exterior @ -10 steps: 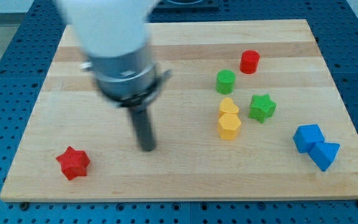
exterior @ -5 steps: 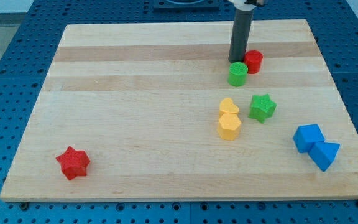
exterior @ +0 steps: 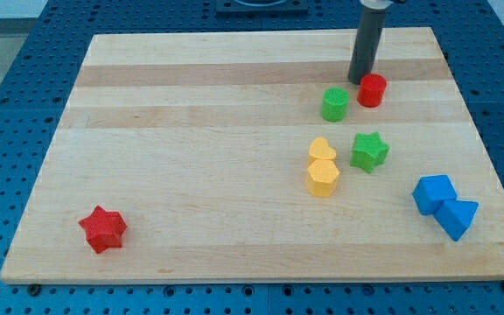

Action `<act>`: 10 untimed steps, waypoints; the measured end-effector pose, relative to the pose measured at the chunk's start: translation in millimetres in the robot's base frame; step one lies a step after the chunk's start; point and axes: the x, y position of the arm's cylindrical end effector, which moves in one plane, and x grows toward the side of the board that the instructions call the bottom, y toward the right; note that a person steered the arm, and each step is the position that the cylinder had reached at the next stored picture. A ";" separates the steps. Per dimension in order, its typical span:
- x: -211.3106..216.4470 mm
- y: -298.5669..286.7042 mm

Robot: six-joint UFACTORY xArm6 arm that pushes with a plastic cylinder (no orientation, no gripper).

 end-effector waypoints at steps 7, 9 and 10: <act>95.8 11.6; 118.4 11.7; 139.7 11.7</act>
